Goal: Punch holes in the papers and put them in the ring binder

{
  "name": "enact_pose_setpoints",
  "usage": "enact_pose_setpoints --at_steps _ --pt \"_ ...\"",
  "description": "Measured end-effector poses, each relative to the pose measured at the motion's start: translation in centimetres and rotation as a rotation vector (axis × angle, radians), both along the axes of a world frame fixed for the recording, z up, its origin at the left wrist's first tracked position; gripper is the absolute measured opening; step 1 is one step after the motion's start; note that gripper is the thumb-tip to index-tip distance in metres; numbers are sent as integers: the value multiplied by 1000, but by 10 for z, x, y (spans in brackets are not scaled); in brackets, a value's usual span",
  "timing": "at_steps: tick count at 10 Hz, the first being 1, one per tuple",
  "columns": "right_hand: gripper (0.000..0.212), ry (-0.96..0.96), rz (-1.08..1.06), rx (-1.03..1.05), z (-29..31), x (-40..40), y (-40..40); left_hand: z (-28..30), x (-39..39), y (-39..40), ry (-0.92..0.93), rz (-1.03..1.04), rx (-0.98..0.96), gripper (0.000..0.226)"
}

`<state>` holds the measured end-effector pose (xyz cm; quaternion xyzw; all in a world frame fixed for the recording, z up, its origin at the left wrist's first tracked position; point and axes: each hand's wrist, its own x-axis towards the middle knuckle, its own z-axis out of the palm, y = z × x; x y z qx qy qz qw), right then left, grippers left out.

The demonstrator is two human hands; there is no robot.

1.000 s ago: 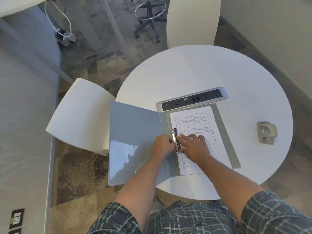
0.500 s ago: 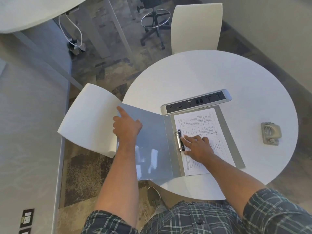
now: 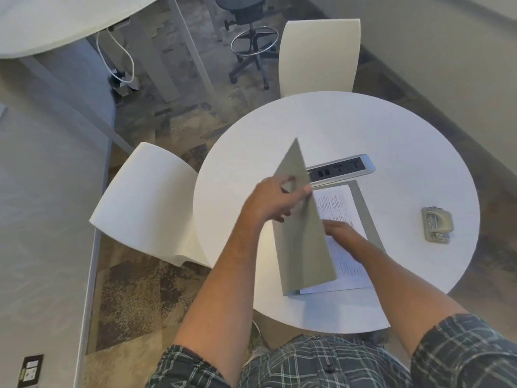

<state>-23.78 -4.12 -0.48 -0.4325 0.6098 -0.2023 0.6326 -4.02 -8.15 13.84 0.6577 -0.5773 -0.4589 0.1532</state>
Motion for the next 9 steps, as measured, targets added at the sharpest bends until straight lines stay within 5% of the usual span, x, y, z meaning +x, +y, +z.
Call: enact_pose_setpoints --at_steps 2,3,4,5,7,9 --pt "56 -262 -468 96 31 -64 -3 -79 -25 22 -342 -432 37 80" --pt "53 -88 -486 60 17 -94 -6 -113 -29 36 -570 -563 57 90" --pt "42 380 -170 -62 -7 -104 0 -136 -25 52 -643 -603 55 105" --pt "60 711 75 -85 -25 -97 10 -148 -17 58 -658 -638 10 112" --pt "54 968 204 -145 -35 -75 31 -159 -13 63 -766 -683 -58 108" --pt "64 1133 373 -413 -20 -68 17 -142 -15 52 -738 -588 -262 76"
